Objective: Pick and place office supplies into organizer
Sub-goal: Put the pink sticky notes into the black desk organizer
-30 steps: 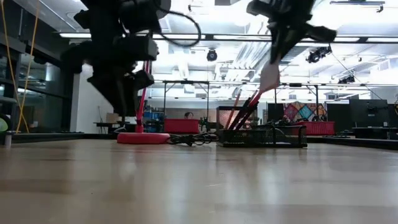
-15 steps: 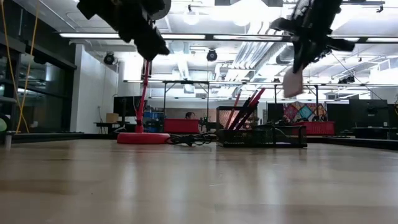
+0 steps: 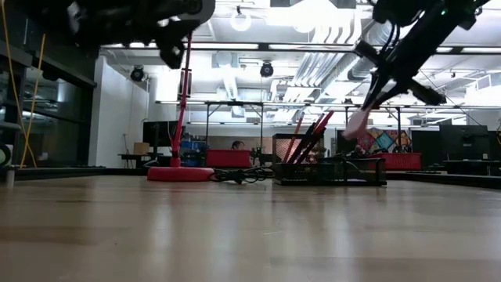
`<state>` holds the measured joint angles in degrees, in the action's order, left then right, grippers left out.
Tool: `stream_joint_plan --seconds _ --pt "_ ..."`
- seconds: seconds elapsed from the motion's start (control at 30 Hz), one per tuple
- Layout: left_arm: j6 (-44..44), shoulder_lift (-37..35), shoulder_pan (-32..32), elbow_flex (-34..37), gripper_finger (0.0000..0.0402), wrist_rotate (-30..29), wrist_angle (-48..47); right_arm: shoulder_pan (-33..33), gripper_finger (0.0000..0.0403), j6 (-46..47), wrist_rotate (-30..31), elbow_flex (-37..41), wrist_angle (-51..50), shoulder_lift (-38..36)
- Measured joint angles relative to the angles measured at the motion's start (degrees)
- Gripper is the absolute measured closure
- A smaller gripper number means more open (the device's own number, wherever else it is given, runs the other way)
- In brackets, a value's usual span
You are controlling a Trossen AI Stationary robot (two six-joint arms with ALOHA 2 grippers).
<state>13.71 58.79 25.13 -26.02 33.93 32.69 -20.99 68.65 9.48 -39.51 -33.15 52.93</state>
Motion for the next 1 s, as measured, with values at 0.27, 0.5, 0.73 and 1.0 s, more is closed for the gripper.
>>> stream_joint_plan --seconds 0.27,0.5,0.73,1.0 --pt "19.5 -1.1 4.4 16.1 0.0268 -3.6 29.4 -7.4 0.0403 -3.9 -6.1 0.1 2.7 5.9" --pt "20.1 -1.3 4.5 16.3 0.0268 -4.4 33.7 -10.1 0.0403 -5.6 -7.5 0.1 8.7 12.8" --pt "20.0 -1.3 4.5 15.8 0.0268 -4.4 33.2 -11.3 0.0403 -4.9 -11.9 0.1 14.7 20.6" --pt "20.0 -1.3 4.5 15.8 0.0268 -3.8 33.3 -11.2 0.0403 -4.4 -14.5 0.1 18.3 26.1"
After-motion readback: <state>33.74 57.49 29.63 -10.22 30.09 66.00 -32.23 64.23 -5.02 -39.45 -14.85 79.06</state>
